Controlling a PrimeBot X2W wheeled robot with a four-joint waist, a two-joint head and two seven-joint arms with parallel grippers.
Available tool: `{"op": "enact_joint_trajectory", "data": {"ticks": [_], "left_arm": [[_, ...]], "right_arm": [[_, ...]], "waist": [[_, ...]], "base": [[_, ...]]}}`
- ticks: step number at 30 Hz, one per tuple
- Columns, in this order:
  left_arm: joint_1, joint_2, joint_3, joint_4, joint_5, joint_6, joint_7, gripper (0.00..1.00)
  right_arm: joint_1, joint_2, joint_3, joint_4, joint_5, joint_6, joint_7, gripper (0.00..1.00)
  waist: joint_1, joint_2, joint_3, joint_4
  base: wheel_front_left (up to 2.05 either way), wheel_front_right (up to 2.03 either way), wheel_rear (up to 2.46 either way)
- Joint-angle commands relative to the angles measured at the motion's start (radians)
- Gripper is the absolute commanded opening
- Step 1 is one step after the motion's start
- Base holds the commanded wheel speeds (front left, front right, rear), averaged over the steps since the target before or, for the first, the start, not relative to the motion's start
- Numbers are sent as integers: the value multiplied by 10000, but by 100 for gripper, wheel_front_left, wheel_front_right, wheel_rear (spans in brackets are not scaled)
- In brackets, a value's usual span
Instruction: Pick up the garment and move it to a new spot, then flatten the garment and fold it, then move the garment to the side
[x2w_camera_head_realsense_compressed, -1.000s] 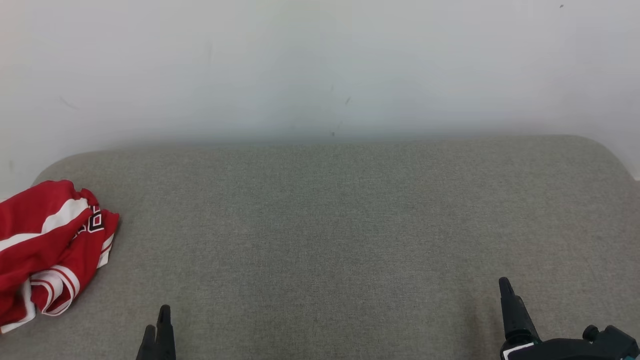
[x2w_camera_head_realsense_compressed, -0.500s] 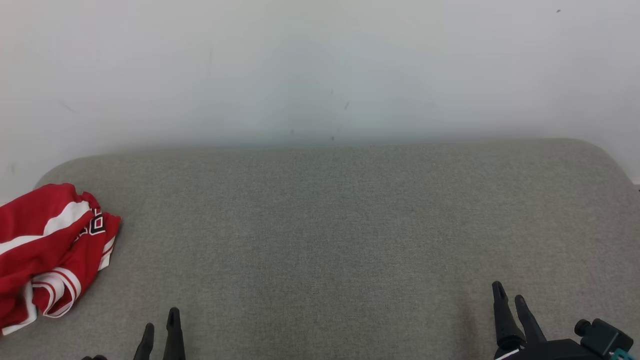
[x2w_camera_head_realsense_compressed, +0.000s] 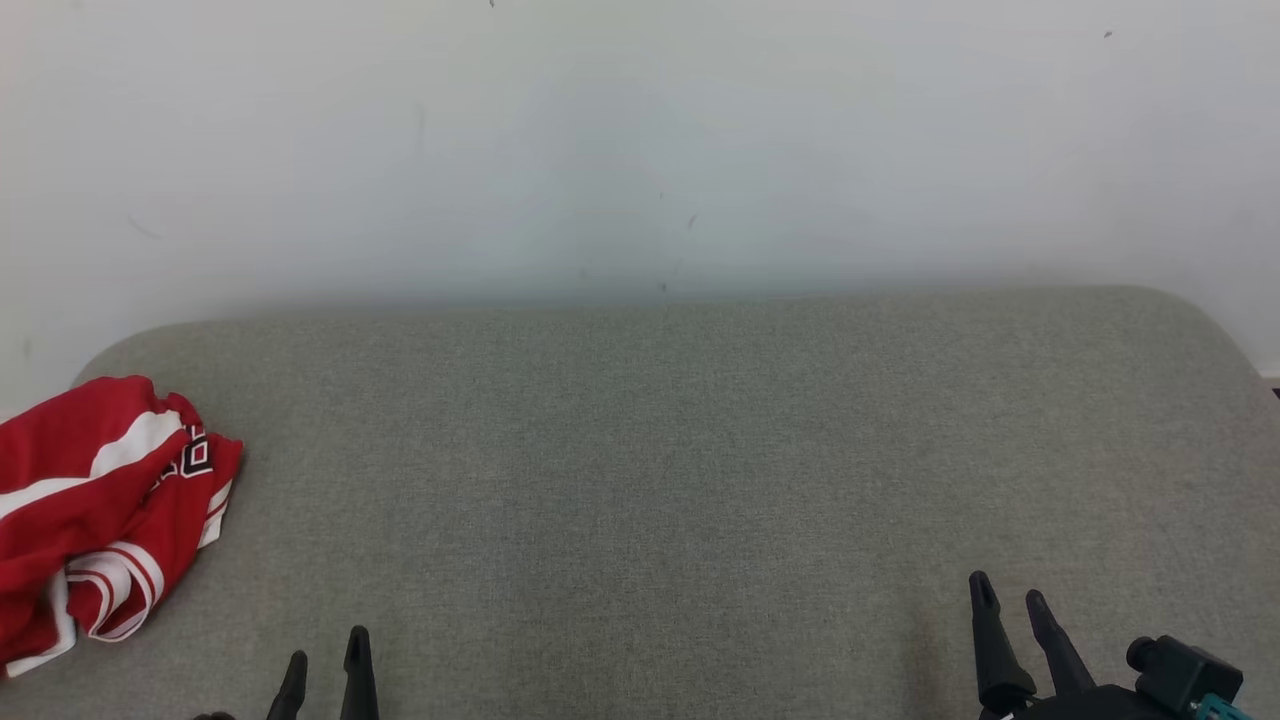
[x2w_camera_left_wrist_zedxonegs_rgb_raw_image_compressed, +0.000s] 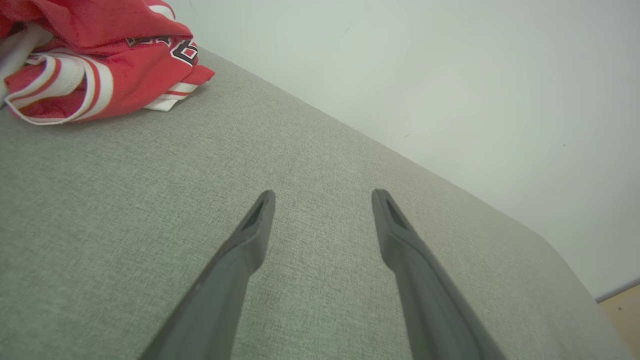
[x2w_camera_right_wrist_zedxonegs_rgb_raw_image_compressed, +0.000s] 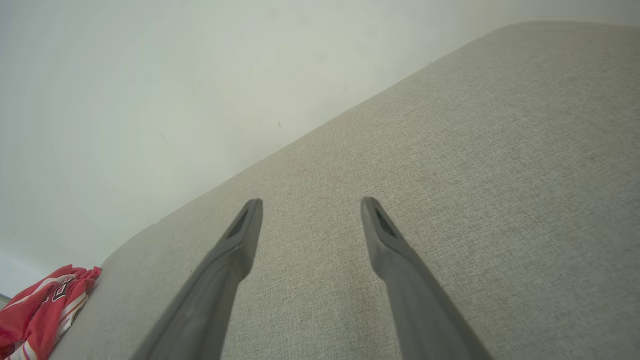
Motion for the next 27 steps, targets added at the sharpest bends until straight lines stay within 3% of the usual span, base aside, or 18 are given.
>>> {"op": "enact_joint_trajectory", "data": {"ticks": [1, 27], "left_arm": [[40, 77, 6, -42, 357, -26, -106, 100], [289, 57, -26, 120, 2830, -30, -732, 100]], "right_arm": [[41, -41, 39, -54, -349, -12, -78, 100], [306, 74, -122, -57, -3683, -16, -325, 100]], "waist": [[0, 0, -18, 1], [0, 0, -304, -41]], "base": [[0, 0, 0], [0, 0, 0]]}}
